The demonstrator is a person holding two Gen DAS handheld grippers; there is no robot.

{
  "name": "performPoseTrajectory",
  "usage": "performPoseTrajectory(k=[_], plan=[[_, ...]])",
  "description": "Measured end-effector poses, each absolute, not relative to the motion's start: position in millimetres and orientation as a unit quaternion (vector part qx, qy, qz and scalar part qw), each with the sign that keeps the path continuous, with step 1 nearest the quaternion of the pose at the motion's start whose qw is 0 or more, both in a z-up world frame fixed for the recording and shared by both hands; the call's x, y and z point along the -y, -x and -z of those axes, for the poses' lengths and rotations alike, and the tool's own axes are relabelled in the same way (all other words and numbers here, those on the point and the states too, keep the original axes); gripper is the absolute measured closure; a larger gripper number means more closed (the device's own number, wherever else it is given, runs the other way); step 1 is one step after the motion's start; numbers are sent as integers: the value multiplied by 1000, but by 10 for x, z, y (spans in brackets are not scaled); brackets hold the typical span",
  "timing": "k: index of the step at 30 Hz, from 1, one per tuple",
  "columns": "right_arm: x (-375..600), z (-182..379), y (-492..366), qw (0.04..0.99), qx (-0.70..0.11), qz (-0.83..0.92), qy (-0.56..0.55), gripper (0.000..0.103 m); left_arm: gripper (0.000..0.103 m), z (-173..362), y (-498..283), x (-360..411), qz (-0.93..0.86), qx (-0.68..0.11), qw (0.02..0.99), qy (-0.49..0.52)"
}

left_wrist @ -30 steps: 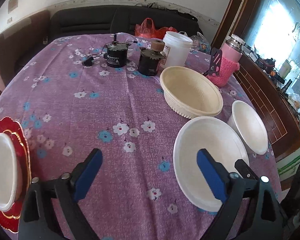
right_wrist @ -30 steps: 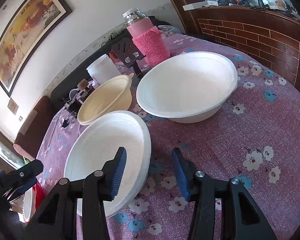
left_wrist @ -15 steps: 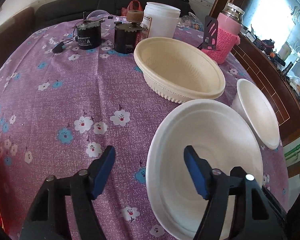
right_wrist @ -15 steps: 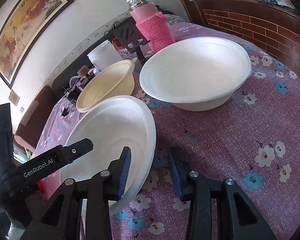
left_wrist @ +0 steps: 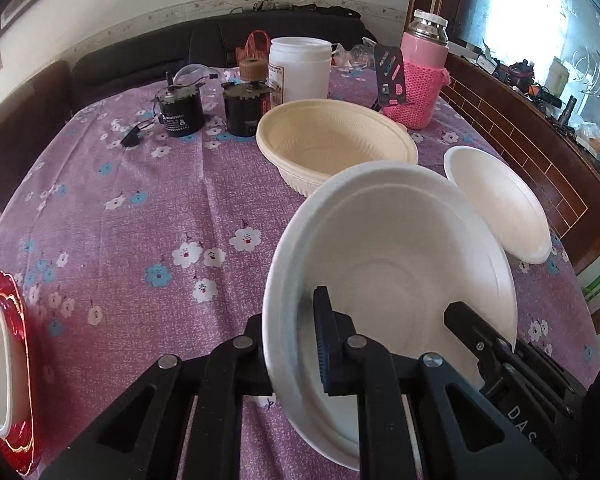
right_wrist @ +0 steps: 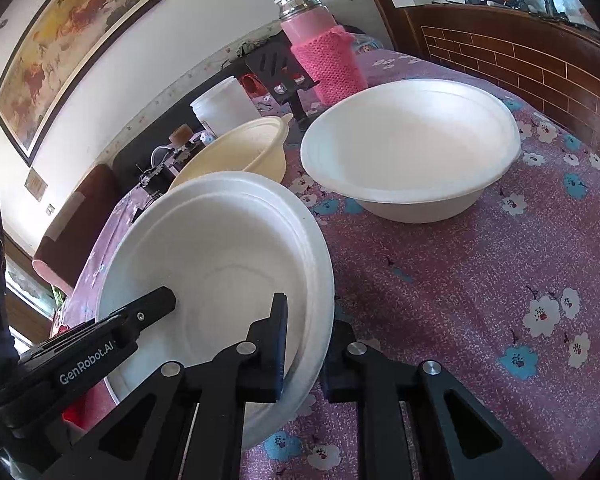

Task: Organize plates and bowls
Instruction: 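Grasp the rim of the large white bowl with both grippers, then carry the white bowl with both grippers over the red plate stack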

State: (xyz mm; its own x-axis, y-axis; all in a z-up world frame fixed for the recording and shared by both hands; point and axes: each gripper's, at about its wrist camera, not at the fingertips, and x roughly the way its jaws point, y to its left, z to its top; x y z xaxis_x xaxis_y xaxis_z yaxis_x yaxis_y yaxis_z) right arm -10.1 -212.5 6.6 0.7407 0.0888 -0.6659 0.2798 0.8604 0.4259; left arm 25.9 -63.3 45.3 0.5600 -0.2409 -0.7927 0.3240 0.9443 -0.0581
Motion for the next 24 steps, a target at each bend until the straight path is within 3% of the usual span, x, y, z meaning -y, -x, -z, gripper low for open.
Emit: performPoseTrajectory(k=[8,24], plan=[[1744,-233,212,918,-328,-13,-221,89,90,-599,-6,102,131,-416,900,-10],[-11,-821,-76,907,-364,-166,-134,88,88,-1104,302,-1737,24,-373,924,81]])
